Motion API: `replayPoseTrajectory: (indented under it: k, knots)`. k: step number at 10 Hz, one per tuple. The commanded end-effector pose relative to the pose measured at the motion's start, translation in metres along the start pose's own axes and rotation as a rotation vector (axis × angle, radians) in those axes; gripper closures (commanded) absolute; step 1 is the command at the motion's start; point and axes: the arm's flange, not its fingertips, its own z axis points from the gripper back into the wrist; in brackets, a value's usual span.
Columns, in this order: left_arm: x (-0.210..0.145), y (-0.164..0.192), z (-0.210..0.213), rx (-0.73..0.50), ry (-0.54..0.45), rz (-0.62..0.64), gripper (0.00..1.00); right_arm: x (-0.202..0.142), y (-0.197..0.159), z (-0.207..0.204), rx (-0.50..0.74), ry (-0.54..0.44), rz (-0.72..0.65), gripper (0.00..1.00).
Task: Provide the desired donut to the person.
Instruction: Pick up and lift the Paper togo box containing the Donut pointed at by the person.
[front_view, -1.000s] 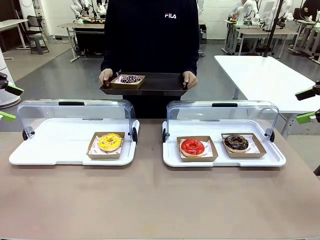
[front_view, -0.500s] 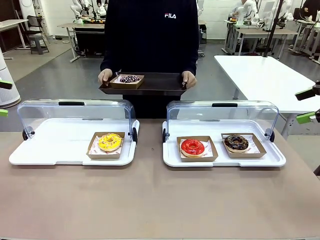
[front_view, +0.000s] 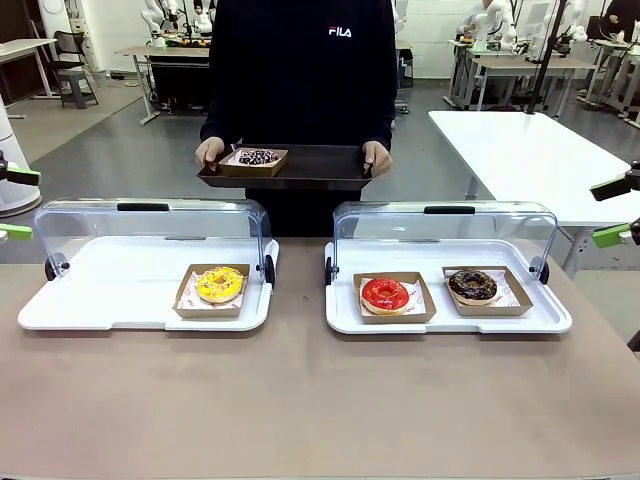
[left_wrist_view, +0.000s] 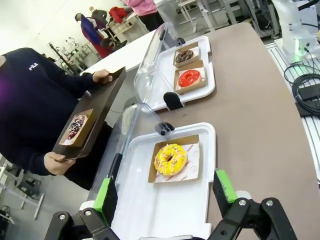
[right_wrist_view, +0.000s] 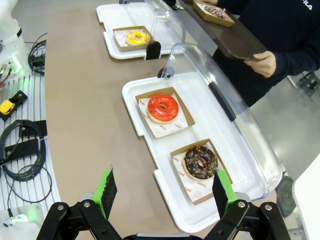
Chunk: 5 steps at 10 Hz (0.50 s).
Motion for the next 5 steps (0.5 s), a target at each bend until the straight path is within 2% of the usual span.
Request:
replayPoseTrajectory:
  k: [1,4,5]
  knots:
    - [-0.002,-0.030,-0.020,-0.021,-0.041,0.009,0.00,0.000,-0.002,-0.002,0.010,-0.032,0.006,0.00]
    - [-0.019,-0.032,-0.018,-0.030,-0.126,0.078,0.00,0.000,-0.002,-0.002,0.010,-0.032,0.006,0.00]
    - [-0.021,-0.031,-0.019,-0.022,-0.111,0.096,0.00,0.000,-0.002,-0.002,0.010,-0.032,0.006,0.00]
